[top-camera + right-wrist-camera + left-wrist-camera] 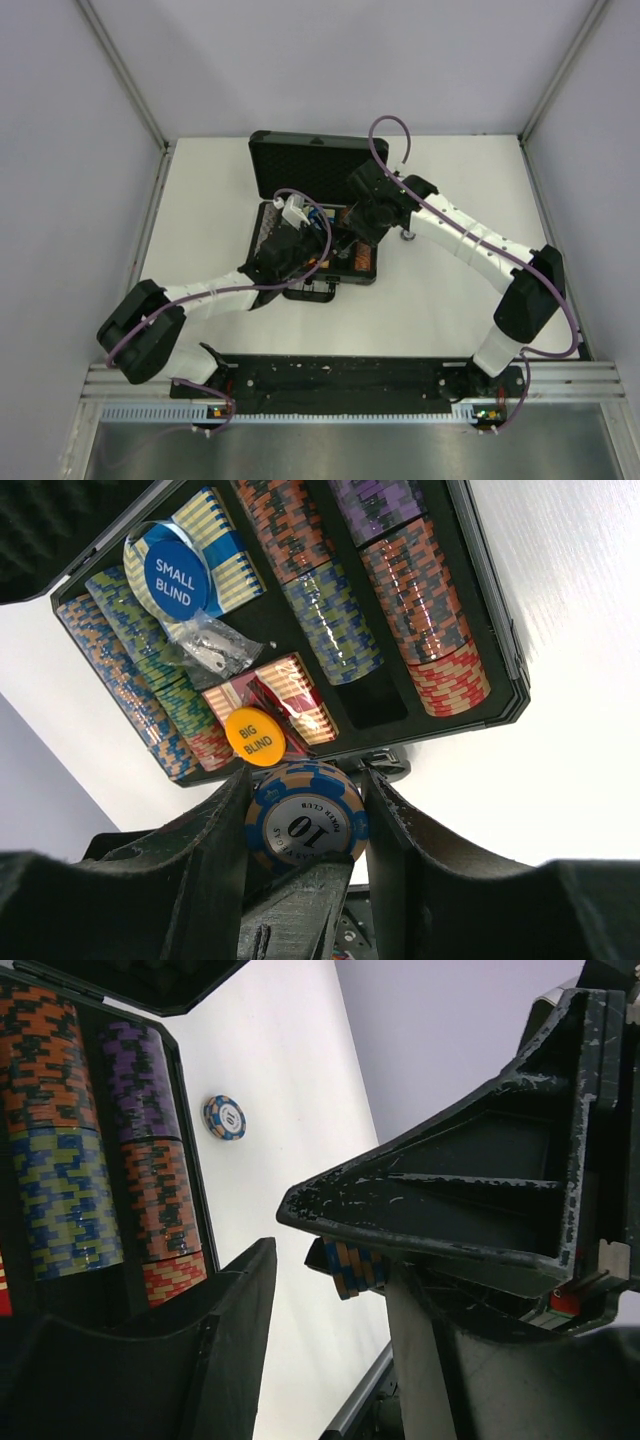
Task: Pack up texas hold em set
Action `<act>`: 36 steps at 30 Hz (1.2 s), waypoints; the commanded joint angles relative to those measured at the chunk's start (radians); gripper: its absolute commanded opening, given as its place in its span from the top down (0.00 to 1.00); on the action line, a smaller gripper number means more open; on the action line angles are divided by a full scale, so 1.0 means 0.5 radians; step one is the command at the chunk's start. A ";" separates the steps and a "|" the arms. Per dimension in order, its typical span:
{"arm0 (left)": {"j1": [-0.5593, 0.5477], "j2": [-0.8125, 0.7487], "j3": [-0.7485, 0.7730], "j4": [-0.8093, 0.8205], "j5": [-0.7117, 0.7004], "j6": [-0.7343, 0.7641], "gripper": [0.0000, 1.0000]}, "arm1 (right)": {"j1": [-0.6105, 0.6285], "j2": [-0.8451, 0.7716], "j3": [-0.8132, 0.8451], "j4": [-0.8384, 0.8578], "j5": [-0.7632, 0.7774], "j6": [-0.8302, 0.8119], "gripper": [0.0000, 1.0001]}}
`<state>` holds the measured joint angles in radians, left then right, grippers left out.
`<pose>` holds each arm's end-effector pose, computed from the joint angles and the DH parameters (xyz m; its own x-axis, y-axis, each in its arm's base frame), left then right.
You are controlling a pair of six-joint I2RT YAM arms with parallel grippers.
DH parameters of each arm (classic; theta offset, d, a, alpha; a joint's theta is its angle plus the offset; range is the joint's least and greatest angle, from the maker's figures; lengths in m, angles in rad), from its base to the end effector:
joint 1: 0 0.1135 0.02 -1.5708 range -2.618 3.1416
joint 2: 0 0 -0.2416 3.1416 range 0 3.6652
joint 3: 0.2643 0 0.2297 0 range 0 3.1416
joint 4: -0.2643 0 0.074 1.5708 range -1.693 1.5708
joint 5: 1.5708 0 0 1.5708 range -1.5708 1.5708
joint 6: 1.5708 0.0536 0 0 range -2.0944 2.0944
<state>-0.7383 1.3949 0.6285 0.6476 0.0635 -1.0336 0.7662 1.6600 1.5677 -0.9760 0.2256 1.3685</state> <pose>0.2238 -0.2082 0.2257 -0.6620 -0.5569 -0.5017 0.2923 0.4245 -0.8569 0.2451 0.2192 0.2828 -0.7129 0.6391 -0.2888 0.4984 0.7514 0.4324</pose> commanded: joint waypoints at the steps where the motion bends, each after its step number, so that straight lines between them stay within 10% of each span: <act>1: -0.027 -0.044 0.108 -0.037 -0.216 -0.044 0.48 | 0.048 -0.043 0.028 -0.021 -0.040 0.052 1.00; 15: -0.109 -0.072 0.216 -0.261 -0.452 -0.007 0.49 | 0.057 -0.102 -0.055 -0.018 -0.101 0.168 1.00; 26: -0.119 -0.068 0.246 -0.298 -0.443 0.002 0.94 | 0.057 -0.114 -0.071 -0.021 -0.105 0.132 1.00; 36: -0.152 -0.102 0.253 -0.341 -0.428 0.107 1.00 | 0.057 -0.145 -0.028 -0.018 -0.028 0.061 0.38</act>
<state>-0.8085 1.3815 0.7128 0.4603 -0.1062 -1.0451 0.7662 1.6501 1.5295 -0.9516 0.2283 1.4395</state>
